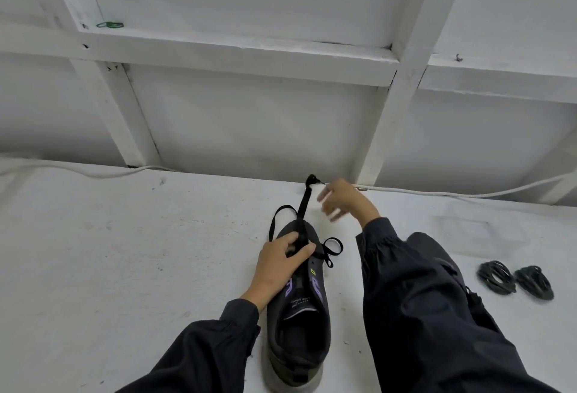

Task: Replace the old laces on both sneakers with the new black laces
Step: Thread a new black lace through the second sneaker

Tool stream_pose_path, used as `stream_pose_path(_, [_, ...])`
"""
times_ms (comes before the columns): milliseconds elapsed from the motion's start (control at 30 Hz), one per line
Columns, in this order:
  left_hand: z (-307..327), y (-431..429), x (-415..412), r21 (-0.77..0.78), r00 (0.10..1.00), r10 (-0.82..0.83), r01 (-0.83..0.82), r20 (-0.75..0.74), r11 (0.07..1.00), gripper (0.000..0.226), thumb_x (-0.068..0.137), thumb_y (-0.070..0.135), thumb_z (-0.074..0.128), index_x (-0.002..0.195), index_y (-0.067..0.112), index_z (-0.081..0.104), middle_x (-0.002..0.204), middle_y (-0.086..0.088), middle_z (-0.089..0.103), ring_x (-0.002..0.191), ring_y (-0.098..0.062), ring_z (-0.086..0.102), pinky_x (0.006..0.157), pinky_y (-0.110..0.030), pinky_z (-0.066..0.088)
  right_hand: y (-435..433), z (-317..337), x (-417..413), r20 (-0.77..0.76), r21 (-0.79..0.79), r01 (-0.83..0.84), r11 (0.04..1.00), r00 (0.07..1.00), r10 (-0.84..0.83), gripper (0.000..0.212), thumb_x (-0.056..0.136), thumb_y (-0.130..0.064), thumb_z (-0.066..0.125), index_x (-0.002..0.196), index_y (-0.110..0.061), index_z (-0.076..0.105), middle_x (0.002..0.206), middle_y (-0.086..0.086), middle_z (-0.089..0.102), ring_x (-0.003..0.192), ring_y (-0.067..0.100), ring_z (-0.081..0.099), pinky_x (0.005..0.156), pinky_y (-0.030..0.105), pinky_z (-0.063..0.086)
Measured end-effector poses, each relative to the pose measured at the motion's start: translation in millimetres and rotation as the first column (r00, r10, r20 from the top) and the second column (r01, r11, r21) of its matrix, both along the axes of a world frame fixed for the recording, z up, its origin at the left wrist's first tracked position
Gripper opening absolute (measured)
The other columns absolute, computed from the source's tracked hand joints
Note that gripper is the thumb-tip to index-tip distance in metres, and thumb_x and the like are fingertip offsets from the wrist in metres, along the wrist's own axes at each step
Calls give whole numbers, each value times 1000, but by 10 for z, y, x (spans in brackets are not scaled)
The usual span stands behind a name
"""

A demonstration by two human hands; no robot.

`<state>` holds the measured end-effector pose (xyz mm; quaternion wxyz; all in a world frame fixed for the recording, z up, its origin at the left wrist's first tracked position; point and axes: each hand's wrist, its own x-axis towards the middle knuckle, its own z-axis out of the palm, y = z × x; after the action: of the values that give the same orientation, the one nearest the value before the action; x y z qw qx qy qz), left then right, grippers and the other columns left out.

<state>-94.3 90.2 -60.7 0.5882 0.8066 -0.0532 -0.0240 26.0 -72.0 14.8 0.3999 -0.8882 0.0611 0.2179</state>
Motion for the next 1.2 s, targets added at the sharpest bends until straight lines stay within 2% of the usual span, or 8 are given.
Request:
stream_pose_path(133, [-6, -14, 13, 29, 1000, 11, -12, 10, 1000, 33, 88, 35, 70, 68, 15, 53, 63, 12, 58, 63, -3, 54, 65, -22, 43, -89, -251, -219, -186, -207, -259, 943, 957, 222, 25, 77, -3, 77, 95, -15, 64, 92, 4, 65, 94, 24, 64, 67, 30, 56])
stream_pose_path(333, [-33, -10, 20, 44, 1000, 15, -16, 19, 999, 32, 88, 38, 69, 76, 10, 59, 71, 3, 65, 70, -8, 61, 69, -28, 50, -108, -464, -375, -24, -386, -266, 883, 960, 278, 24, 70, -6, 79, 73, -25, 65, 90, 0, 68, 91, 23, 66, 78, 35, 56])
stream_pose_path(533, [-26, -17, 12, 45, 999, 23, -24, 27, 999, 31, 89, 38, 69, 78, 9, 61, 74, 0, 67, 73, -12, 63, 72, -33, 51, -55, -532, -361, 89, -509, -197, 838, 956, 279, 10, 80, -25, 70, 88, -19, 68, 88, 0, 67, 85, 21, 64, 68, 27, 44])
stream_pose_path(600, [-26, -16, 6, 44, 999, 19, -20, 31, 999, 29, 89, 38, 68, 77, 12, 61, 74, 1, 67, 74, -13, 63, 74, -34, 52, -54, -556, -322, 222, -321, -18, 947, 970, 94, 11, 84, -26, 66, 86, -16, 62, 82, 2, 65, 75, 22, 62, 67, 32, 49])
stream_pose_path(667, [-22, -15, 2, 46, 999, 21, -23, 36, 999, 31, 89, 38, 68, 72, 14, 57, 70, 1, 63, 69, -12, 60, 71, -34, 51, -63, -504, -279, 235, 192, 236, 953, 931, -278, 9, 87, -16, 60, 83, -9, 56, 81, 16, 69, 67, 26, 64, 66, 40, 56])
stream_pose_path(800, [-10, -18, -9, 52, 999, 26, -28, 40, 998, 28, 89, 36, 68, 70, 19, 57, 68, 7, 63, 69, -9, 61, 72, -33, 52, -137, -249, -209, -113, 829, 364, 425, 852, -511, 10, 88, 6, 45, 89, -1, 53, 76, 17, 63, 65, 29, 65, 64, 36, 59])
stream_pose_path(967, [-4, -18, -17, 50, 999, 32, -34, 30, 998, 37, 88, 41, 68, 76, 7, 58, 74, -6, 64, 76, -19, 62, 76, -38, 51, -286, 13, -181, -273, 945, 325, 28, 834, -480, 16, 91, 1, 50, 79, -8, 54, 71, 6, 59, 62, 19, 57, 59, 26, 53])
stream_pose_path(1200, [-53, -9, -7, 50, 999, 41, -41, 1, 998, 32, 87, 44, 68, 95, 13, 69, 91, 4, 72, 91, -7, 66, 86, -34, 54, -533, 248, -159, 63, 974, 72, 214, 823, -564, 18, 92, 1, 59, 102, -14, 58, 88, 6, 65, 86, 19, 66, 100, 43, 51])
